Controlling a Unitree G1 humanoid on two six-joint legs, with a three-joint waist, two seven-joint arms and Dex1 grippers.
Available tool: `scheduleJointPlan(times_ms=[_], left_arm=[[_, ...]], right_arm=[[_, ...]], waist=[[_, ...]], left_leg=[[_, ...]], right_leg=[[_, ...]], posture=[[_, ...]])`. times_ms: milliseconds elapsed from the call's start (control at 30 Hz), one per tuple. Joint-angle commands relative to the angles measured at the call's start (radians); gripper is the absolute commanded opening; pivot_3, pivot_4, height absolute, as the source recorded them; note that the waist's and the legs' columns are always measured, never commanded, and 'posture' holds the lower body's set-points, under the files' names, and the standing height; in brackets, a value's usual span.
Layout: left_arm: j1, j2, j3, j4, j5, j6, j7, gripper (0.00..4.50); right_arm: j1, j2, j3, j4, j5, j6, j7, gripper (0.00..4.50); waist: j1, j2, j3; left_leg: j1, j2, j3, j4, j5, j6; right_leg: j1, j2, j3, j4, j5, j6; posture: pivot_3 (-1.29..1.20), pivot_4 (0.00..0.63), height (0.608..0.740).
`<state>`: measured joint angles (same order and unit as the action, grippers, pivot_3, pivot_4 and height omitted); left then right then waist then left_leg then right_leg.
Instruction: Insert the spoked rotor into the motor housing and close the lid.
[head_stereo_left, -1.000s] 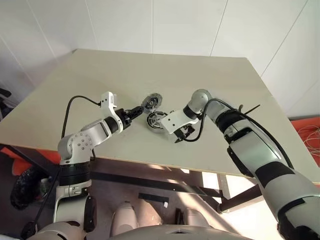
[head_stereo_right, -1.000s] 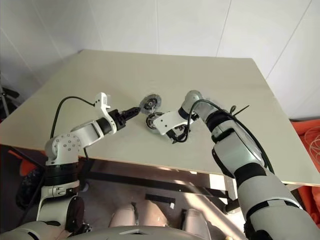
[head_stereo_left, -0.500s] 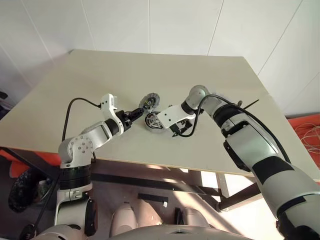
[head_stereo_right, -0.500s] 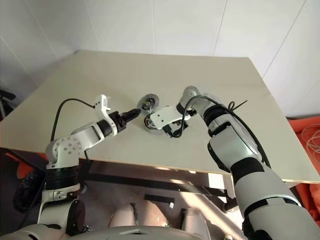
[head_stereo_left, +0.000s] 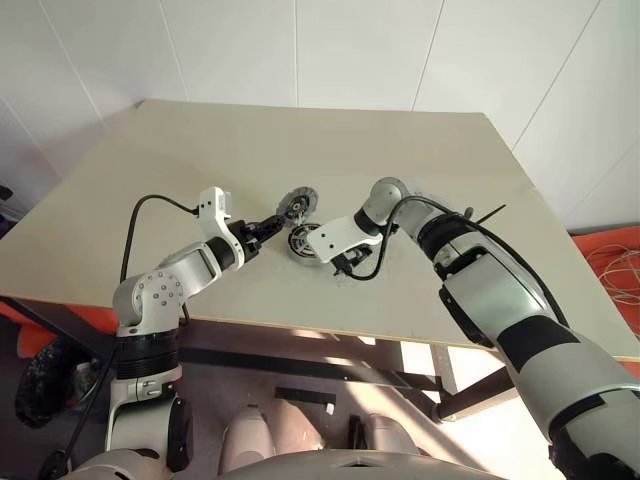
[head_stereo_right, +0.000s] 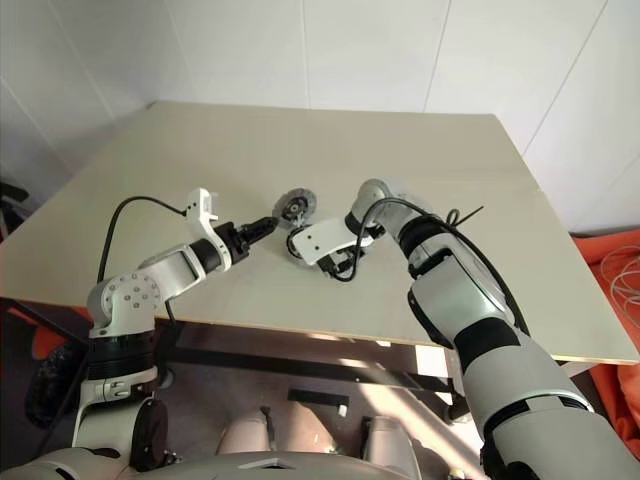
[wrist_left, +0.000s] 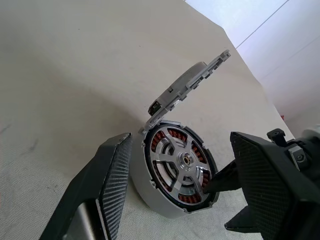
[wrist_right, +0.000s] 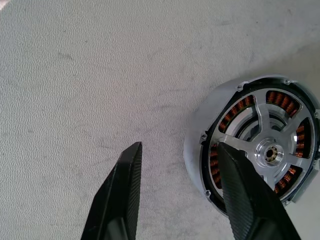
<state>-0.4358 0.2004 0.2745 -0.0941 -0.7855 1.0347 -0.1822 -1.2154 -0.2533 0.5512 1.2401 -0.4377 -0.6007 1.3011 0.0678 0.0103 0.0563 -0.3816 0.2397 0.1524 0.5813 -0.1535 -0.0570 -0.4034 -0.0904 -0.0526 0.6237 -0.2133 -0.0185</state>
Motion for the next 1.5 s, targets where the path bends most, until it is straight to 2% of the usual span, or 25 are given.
scheduleJointPlan(times_ms=[33,300,567,767,800,1500], left_arm=[[-0.015,0.009,0.006,-0.039,-0.006,-0.012,-0.001,3.30],[-0.016,0.000,0.028,-0.042,-0.054,0.038,0.006,3.30],[-0.017,0.034,0.048,-0.038,-0.060,0.093,0.022,3.30],[-0.004,0.030,0.036,-0.057,-0.058,0.092,0.025,3.30],[-0.003,0.029,0.035,-0.058,-0.058,0.091,0.025,3.30],[0.008,0.011,0.023,-0.058,-0.049,0.078,0.027,3.30]], right_arm=[[-0.015,0.000,-0.005,-0.006,-0.012,0.004,-0.017,2.06],[-0.028,0.003,-0.004,0.006,-0.036,0.010,-0.061,2.06],[-0.032,0.017,-0.007,0.018,-0.044,0.023,-0.083,2.06],[-0.035,0.021,-0.010,0.021,-0.042,0.029,-0.093,0.13],[-0.036,0.021,-0.010,0.022,-0.044,0.029,-0.094,0.01],[-0.037,-0.025,0.000,-0.002,-0.060,-0.013,-0.055,0.00]], waist=[[0.000,0.000,0.000],[0.000,0.000,0.000],[-0.001,0.000,0.000],[-0.001,0.000,0.000],[-0.002,0.000,0.000],[0.002,0.000,0.000]], left_leg=[[0.000,0.000,0.000,0.000,0.000,0.000],[0.000,0.000,0.000,0.000,0.000,0.000],[0.001,0.000,0.000,0.000,0.000,0.000],[0.001,0.000,0.000,0.000,0.000,0.000],[0.001,0.000,0.000,0.000,0.000,0.000],[0.000,0.000,0.000,0.000,0.000,0.000]], right_leg=[[0.000,0.000,0.000,0.000,0.000,0.000],[0.000,0.000,0.000,0.000,0.000,0.000],[0.000,0.000,0.000,0.001,0.000,-0.001],[0.000,0.000,0.000,0.001,0.001,-0.001],[0.000,0.000,0.000,0.000,0.001,-0.001],[0.000,0.000,0.000,0.000,0.001,-0.001]], posture=[[0.00,0.000,0.740],[0.00,0.000,0.740],[0.00,0.000,0.740],[0.00,0.000,0.740],[0.00,0.000,0.740],[0.00,0.000,0.740]])
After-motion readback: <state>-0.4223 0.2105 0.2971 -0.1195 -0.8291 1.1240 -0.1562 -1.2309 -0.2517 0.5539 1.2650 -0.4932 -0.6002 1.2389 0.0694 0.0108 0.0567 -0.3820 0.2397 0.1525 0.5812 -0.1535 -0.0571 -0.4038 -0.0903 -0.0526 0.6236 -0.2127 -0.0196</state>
